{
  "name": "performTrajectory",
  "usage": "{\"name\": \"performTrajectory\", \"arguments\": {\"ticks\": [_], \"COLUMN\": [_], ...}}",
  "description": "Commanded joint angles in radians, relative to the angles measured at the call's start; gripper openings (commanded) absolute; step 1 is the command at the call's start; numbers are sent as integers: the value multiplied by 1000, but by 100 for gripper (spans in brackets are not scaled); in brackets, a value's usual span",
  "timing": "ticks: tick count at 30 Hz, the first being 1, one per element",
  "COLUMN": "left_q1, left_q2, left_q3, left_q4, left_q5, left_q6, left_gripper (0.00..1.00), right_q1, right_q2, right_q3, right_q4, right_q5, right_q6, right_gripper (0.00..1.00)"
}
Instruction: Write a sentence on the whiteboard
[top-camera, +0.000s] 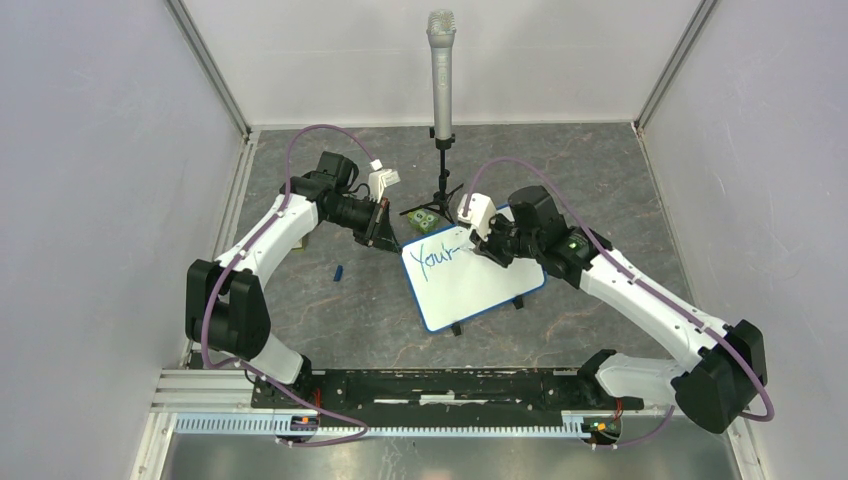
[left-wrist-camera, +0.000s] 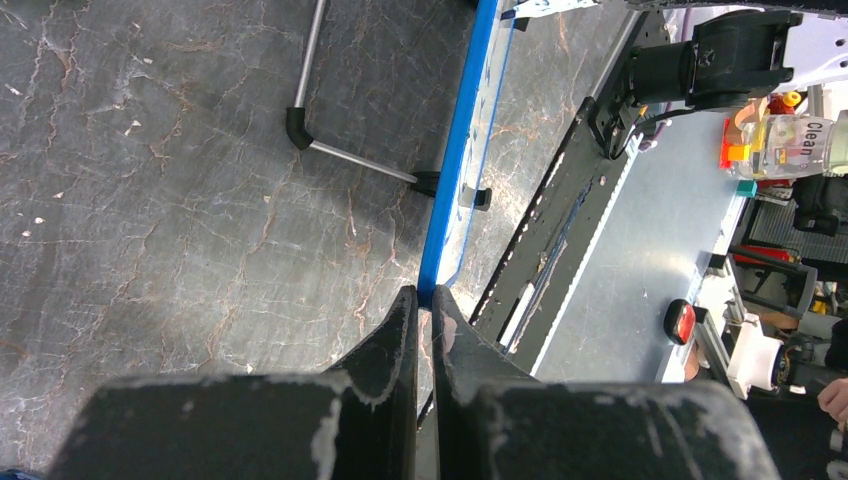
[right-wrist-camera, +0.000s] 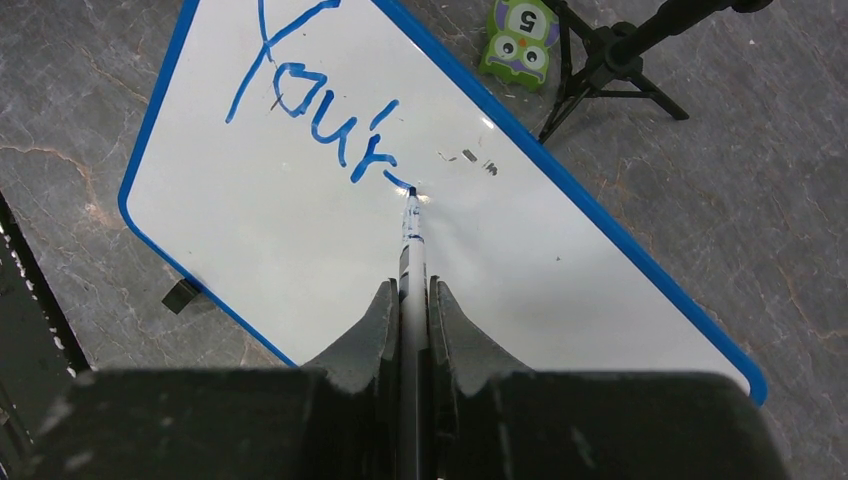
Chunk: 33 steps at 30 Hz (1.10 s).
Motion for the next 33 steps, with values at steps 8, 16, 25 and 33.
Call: {"name": "performTrajectory", "arguments": {"ticks": [8, 16, 25, 33], "left_q1": [-2, -1, -2, -2], "left_q2": [-10, -12, -12, -11], "left_q3": [8, 7, 6, 6], "left_q4": [-1, -1, -2, -1], "left_q5": [22, 24, 21, 19], "left_q6": [28, 30, 30, 31], "left_gripper": [2, 2, 3, 3], "right_q1": [-10, -10, 3, 8], "right_q2": [29, 46, 49, 22], "right_q3": [66, 84, 55, 12], "right_q4": [23, 22, 17, 22], "right_q5": [23, -1, -20, -28], "right_q6": [-5, 9, 14, 19], "right_gripper": [0, 0, 0, 0]}}
